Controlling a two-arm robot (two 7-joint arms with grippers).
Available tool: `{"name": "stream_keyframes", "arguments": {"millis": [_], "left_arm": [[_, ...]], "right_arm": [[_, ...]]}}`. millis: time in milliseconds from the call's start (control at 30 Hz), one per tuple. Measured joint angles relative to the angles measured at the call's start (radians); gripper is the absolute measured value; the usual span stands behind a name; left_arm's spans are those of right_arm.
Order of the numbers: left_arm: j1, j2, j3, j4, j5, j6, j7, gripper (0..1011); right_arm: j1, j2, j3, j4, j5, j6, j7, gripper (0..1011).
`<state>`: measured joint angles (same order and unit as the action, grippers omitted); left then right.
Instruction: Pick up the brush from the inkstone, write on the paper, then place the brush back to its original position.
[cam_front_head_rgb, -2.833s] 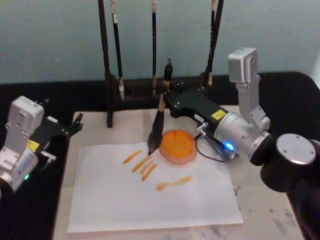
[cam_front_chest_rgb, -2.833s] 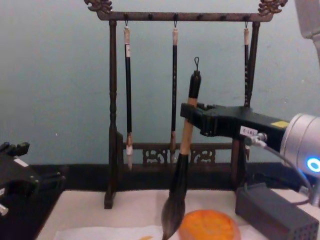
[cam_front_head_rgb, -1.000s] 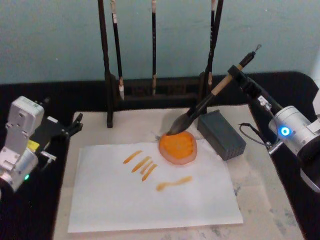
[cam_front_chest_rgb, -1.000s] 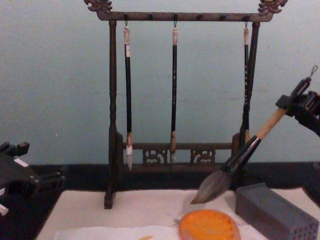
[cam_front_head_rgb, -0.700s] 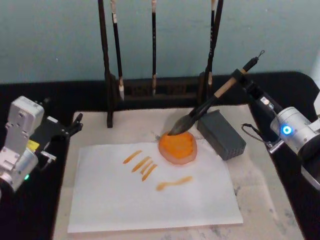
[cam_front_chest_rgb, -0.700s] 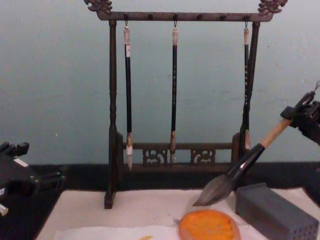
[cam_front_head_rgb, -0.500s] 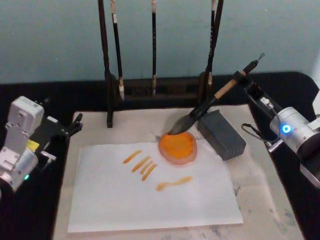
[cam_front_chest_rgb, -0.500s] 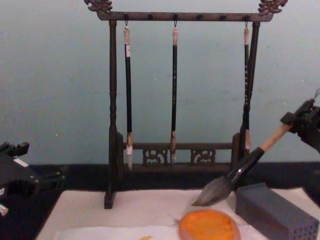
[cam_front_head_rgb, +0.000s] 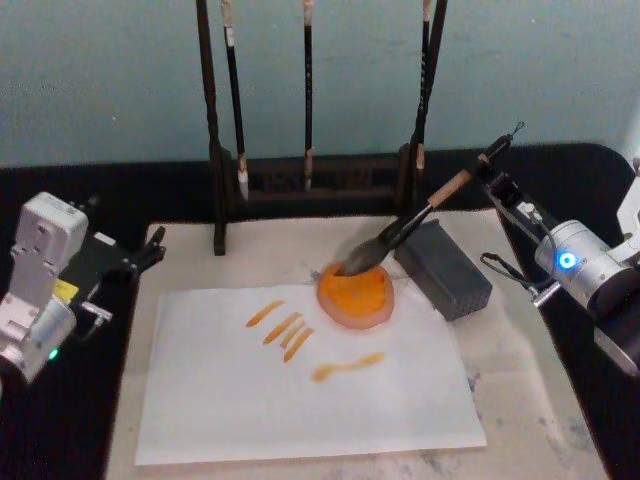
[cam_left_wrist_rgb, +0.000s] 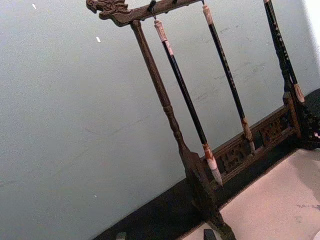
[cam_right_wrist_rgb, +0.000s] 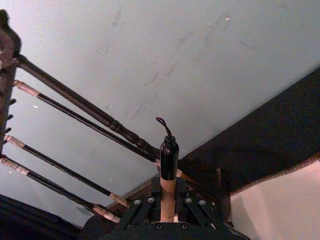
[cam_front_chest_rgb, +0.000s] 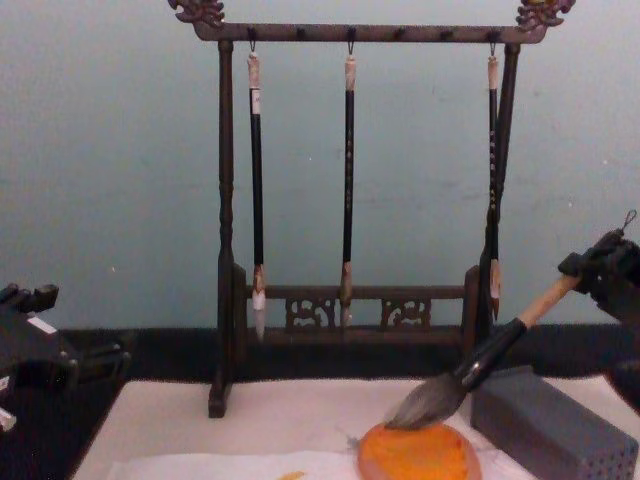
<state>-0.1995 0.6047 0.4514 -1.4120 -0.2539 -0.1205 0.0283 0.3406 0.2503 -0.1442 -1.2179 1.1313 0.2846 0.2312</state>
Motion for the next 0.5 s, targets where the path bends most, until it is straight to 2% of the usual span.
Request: {"name": "stream_keyframes", "arguments": {"millis": [500], "left_arm": [[0.000, 0.000, 0.000, 0.000, 0.000, 0.000, 0.000, 1001]], "right_arm": [[0.019, 0.005, -0.021, 0.051, 0.046, -0.008, -0.007, 176]]}}
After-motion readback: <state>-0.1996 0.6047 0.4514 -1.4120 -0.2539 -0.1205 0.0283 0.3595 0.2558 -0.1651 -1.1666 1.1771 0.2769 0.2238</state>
